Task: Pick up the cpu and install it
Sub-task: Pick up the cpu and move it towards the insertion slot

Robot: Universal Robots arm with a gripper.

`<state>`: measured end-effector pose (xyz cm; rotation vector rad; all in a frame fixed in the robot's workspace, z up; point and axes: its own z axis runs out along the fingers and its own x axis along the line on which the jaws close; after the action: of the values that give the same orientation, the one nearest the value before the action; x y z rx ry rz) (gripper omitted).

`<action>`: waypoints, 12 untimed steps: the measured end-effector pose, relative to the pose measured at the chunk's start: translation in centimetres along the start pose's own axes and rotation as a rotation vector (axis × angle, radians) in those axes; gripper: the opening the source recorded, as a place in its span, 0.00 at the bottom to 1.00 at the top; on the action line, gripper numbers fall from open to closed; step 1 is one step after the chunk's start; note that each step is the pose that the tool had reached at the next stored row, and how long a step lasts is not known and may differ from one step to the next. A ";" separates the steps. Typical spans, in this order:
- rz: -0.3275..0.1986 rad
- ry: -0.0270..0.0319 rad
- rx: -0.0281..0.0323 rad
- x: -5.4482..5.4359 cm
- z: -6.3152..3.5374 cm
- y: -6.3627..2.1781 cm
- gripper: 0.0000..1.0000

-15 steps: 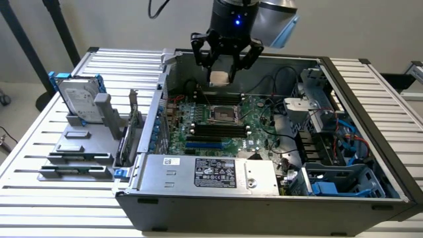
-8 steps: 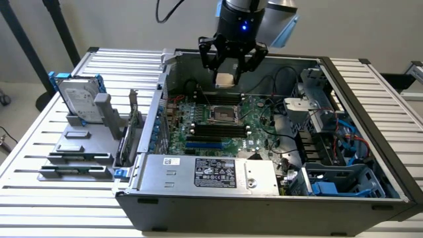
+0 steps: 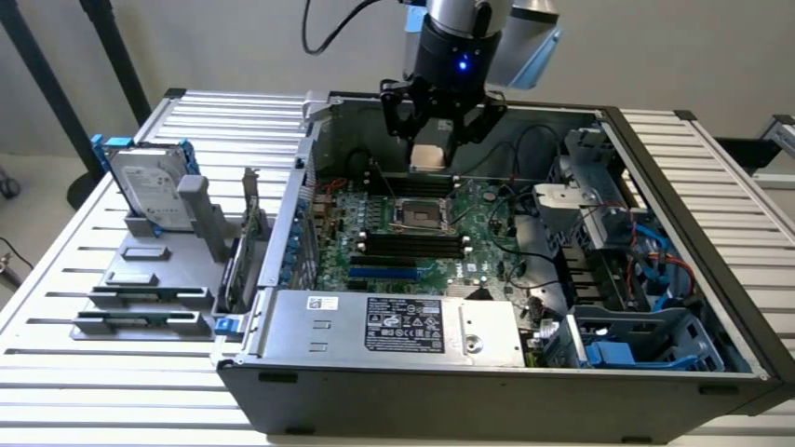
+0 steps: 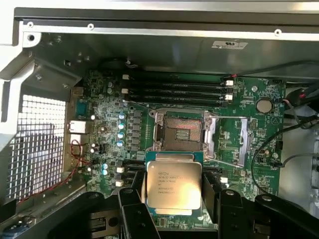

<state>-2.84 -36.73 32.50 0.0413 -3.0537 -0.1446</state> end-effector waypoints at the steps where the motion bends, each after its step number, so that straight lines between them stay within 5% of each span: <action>1: 0.005 -0.0004 -0.0004 -0.1 0.17 0.00 0.55; 12: 0.021 -0.0020 -0.0018 -0.6 2.15 1.14 0.55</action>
<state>-2.43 -35.37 30.43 0.0086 -3.0549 -0.1461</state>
